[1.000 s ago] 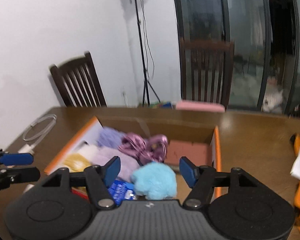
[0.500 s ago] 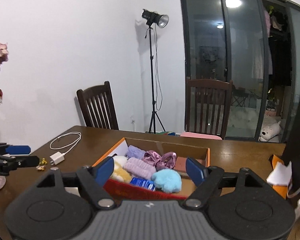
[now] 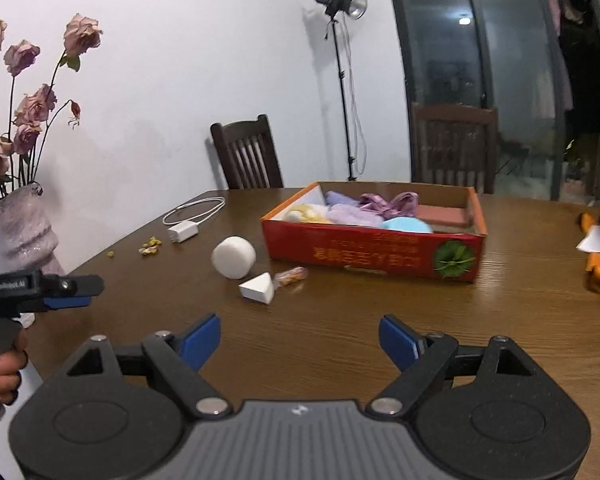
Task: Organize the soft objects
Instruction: 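Withdraw both grippers from the box toward the white foam cylinder, then close both grippers on the white foam cylinder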
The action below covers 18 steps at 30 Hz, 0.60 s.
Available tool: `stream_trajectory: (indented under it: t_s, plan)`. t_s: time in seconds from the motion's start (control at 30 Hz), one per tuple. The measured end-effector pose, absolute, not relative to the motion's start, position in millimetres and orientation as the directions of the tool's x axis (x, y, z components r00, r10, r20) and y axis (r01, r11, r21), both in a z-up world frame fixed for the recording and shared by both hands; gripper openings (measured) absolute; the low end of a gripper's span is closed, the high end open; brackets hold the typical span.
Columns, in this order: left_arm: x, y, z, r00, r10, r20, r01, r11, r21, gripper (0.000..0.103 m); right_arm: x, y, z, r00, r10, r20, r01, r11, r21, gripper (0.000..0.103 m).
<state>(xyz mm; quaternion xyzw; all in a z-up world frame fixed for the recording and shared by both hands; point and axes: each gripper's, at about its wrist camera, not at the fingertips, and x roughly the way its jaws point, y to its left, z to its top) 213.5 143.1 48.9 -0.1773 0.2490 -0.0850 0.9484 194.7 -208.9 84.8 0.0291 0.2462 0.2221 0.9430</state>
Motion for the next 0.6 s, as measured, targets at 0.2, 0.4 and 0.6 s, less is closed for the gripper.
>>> stream_trajectory:
  t_s: [0.2, 0.4, 0.6]
  plan:
    - [287.2, 149.2, 31.6, 0.831, -0.254, -0.495, 0.045, 0.917, -0.395, 0.077, 272.4, -169.2, 61.4, 0.699, 0.535, -0.475, -0.431, 0.845, 0.316, 0.08]
    - [373.9, 158.5, 27.4, 0.817, -0.283, -0.503, 0.047, 0.901, -0.43, 0.072, 363.1, -121.6, 43.7, 0.629, 0.624, -0.464, -0.444, 0.778, 0.444, 0.072]
    - [428.8, 183.0, -17.8, 0.731, -0.497, -0.467, 0.067, 0.734, -0.676, 0.051, 431.6, -86.5, 19.7, 0.576, 0.688, -0.442, -0.447, 0.718, 0.534, 0.059]
